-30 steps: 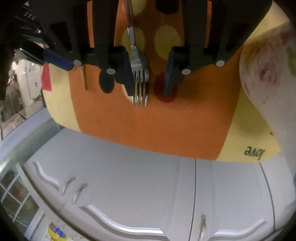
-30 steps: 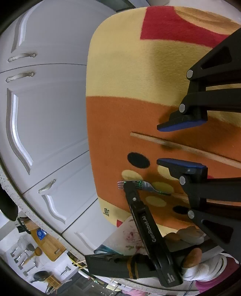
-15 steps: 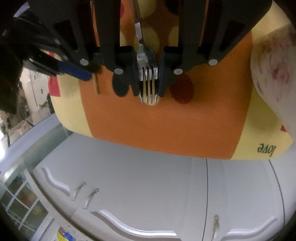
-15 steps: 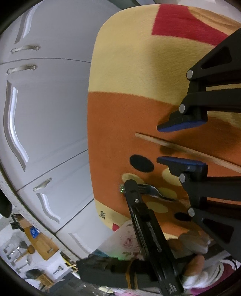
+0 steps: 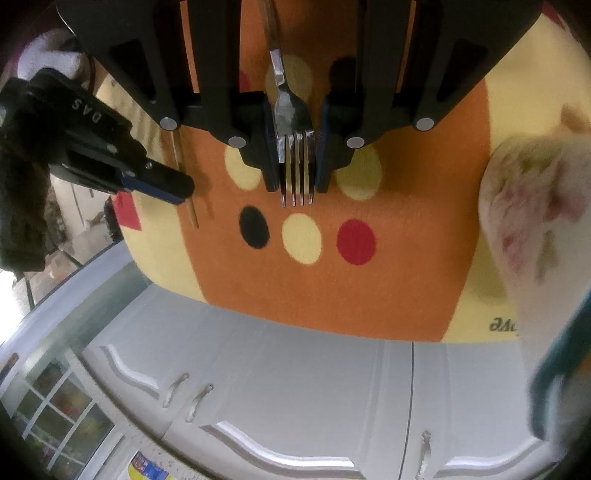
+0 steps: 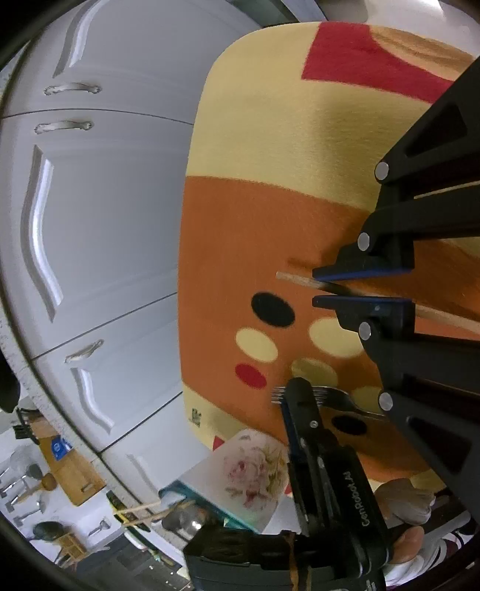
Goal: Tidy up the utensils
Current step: 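Lift the fork and chopstick upright and carry them over the holder with both tools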
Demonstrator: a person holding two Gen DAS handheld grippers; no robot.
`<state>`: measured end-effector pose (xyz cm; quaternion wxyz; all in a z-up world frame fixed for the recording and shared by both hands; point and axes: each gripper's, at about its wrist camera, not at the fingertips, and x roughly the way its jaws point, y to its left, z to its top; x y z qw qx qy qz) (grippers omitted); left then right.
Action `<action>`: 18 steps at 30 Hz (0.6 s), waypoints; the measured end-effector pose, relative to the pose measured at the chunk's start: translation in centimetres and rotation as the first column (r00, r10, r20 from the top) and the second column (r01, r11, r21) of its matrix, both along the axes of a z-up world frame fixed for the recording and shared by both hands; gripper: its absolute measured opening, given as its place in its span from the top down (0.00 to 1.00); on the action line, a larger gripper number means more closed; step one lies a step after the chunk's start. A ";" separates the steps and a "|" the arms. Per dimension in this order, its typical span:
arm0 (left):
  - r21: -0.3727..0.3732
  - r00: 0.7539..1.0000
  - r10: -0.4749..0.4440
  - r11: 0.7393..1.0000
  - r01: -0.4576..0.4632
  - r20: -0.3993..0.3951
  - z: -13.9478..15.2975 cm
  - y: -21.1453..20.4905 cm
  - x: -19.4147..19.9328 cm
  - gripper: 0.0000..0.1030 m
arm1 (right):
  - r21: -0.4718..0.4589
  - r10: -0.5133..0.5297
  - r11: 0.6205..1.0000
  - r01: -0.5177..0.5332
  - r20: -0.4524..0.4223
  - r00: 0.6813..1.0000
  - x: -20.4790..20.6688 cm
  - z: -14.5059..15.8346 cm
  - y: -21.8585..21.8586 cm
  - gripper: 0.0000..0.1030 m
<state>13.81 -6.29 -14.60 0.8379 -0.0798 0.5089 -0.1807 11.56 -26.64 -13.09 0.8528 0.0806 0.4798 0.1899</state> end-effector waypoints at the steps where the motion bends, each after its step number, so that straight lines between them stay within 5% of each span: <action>1: -0.005 1.000 0.000 1.000 0.000 0.006 0.3 0.1 -0.3 0.83 | 0.004 0.001 1.000 -0.001 0.007 1.000 -0.3 0.3 0.1 0.93; 18: -0.060 0.982 -0.026 0.998 0.037 0.186 9.2 1.3 -5.0 0.85 | 0.026 0.030 0.999 -0.036 0.208 0.978 -4.7 8.5 1.8 0.95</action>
